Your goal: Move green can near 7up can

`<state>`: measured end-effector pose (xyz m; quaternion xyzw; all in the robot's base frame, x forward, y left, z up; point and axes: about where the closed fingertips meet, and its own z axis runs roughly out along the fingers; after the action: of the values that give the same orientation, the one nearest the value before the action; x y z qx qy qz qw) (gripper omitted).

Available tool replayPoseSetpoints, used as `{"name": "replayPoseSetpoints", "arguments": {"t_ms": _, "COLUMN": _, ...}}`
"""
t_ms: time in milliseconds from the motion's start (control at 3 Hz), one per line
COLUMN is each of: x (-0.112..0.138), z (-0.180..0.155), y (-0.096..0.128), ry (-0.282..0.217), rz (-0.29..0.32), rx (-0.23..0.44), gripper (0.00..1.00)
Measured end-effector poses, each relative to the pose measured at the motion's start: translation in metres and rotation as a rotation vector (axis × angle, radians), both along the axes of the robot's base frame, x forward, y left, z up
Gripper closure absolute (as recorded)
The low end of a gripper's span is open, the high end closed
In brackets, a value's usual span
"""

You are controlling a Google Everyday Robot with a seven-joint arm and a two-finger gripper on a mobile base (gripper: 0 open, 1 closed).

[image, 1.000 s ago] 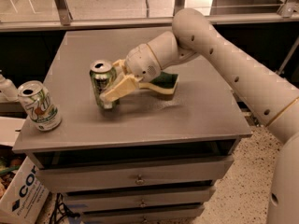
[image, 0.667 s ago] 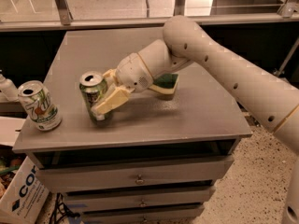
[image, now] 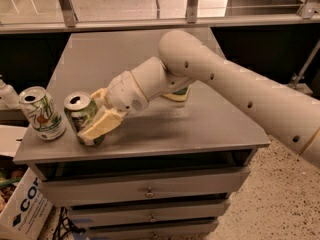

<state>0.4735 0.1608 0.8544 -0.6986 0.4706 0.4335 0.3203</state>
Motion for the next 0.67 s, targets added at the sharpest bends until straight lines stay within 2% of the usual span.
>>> {"name": "replayPoseSetpoints", "arguments": {"t_ms": 333, "x": -0.004, "z": 0.009, "y": 0.025, "ry": -0.029, "rz": -0.036, "rx": 0.032, "gripper": 1.00}}
{"name": "replayPoseSetpoints", "arguments": {"t_ms": 667, "x": 0.005, "z": 0.018, "y": 0.047, "ry": -0.063, "rz": -0.081, "rx": 0.066, "gripper": 1.00}}
